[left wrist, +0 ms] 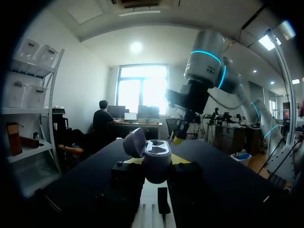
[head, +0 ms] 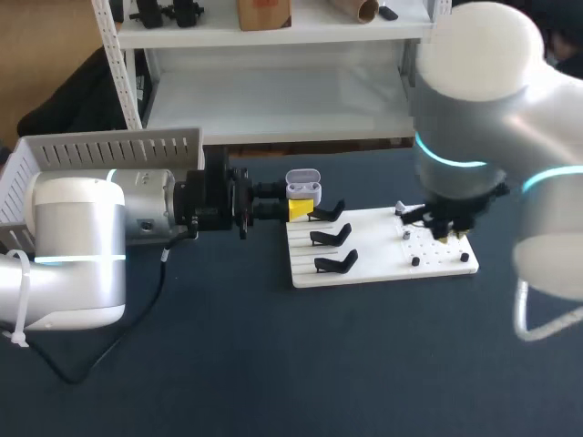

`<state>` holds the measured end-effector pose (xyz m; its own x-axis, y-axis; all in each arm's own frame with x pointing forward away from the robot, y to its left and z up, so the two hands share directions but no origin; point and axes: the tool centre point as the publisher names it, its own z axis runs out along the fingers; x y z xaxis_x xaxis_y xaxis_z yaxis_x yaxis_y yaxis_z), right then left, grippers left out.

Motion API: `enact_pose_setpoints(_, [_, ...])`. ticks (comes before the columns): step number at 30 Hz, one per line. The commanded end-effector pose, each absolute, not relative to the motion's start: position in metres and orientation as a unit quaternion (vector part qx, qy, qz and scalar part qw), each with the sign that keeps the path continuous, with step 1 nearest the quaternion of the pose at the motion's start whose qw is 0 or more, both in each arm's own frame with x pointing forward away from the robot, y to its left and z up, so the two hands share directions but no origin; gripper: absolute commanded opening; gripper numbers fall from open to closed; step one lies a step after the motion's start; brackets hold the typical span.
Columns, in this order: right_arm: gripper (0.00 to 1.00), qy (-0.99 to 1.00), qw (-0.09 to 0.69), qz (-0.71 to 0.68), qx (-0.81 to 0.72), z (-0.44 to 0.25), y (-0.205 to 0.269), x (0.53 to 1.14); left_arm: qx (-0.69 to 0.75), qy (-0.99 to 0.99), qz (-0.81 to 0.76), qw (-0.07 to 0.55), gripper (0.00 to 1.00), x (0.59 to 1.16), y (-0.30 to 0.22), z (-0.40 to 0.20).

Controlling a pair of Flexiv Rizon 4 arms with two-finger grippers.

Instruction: Pick up each earbud case from the left stands, insert the matching earbuds, close the lid, and place the case in the box.

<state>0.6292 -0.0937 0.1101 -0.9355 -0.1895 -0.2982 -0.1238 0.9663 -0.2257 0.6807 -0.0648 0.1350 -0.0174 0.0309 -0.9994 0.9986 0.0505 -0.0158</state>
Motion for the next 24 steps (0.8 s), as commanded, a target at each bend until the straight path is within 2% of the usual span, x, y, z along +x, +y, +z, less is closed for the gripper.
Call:
enact_pose_setpoints(1, [0.00, 0.978, 0.110, -0.137, 0.115, 0.131, -0.065, 0.628, 0.490, 0.524, -0.484, 0.501, 0.00, 0.681, -0.065, 0.135])
enact_pose_setpoints(18, [0.00, 0.935, 0.076, -0.121, 0.325, 0.188, -0.018, 0.606, 0.490, 0.524, -0.484, 0.501, 0.00, 0.681, -0.065, 0.135])
enact_pose_setpoints(24, [0.00, 0.932, 0.079, -0.113, 0.336, 0.196, -0.011, 0.604, 0.490, 0.524, -0.484, 0.501, 0.00, 0.681, -0.065, 0.135])
